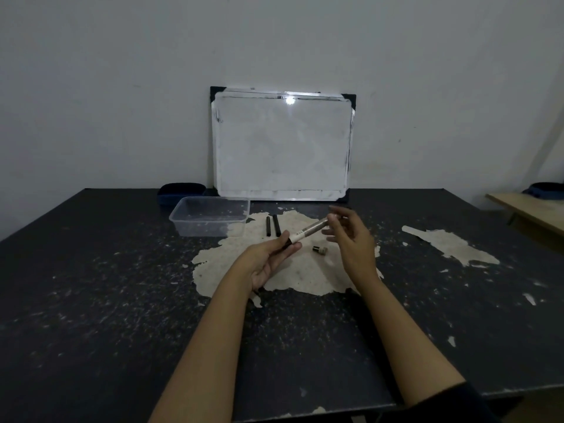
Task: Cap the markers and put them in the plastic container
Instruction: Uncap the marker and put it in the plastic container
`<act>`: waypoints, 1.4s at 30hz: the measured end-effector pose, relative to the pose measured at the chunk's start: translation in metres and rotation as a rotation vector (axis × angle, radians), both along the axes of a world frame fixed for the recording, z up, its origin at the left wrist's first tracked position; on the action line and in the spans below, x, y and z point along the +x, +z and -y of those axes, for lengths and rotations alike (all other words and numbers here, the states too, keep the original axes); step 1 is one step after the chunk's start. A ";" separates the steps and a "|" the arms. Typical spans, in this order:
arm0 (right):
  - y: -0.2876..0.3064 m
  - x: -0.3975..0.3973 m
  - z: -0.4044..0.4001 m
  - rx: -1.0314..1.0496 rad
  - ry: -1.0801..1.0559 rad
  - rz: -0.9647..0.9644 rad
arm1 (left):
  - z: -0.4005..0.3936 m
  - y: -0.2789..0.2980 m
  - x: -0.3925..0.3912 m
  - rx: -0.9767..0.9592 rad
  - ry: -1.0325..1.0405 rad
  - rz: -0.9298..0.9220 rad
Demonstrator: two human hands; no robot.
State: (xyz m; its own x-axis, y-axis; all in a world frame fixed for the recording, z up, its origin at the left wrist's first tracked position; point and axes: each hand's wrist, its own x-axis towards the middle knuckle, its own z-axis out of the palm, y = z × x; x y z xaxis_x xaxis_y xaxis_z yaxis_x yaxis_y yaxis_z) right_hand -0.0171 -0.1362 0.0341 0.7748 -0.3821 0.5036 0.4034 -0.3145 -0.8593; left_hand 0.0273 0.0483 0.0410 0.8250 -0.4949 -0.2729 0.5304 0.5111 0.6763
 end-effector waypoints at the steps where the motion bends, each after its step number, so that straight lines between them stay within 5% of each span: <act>1: -0.001 -0.001 0.002 -0.078 0.021 -0.027 | -0.002 0.000 0.001 0.003 0.032 0.016; 4: -0.002 -0.002 0.008 -0.305 -0.015 -0.071 | -0.013 0.003 0.002 0.091 0.067 0.082; 10: -0.002 -0.005 0.017 -0.515 -0.168 -0.098 | -0.048 0.015 -0.002 0.338 -0.199 0.078; 16: 0.003 -0.003 0.011 -0.501 -0.208 -0.080 | -0.076 0.019 0.004 0.336 -0.108 0.109; 22: 0.008 0.014 -0.026 -0.232 -0.058 -0.135 | -0.081 0.043 0.019 0.291 0.147 0.159; 29: 0.002 0.039 -0.079 -0.053 -0.006 -0.141 | -0.079 0.081 0.065 0.995 0.356 0.382; 37: -0.011 0.035 -0.092 0.034 -0.002 -0.101 | -0.070 0.078 0.084 1.640 0.282 0.457; 42: -0.010 0.034 -0.084 -0.018 -0.008 -0.081 | -0.062 0.060 0.098 1.781 0.217 0.489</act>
State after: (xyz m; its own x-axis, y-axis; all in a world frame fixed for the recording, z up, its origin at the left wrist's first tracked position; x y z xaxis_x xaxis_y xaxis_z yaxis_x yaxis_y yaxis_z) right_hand 0.0169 -0.0519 0.0240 0.8103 -0.3804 0.4458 0.3296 -0.3331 -0.8834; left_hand 0.1252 0.1108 0.1007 0.9824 0.1835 -0.0353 0.1779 -0.8603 0.4778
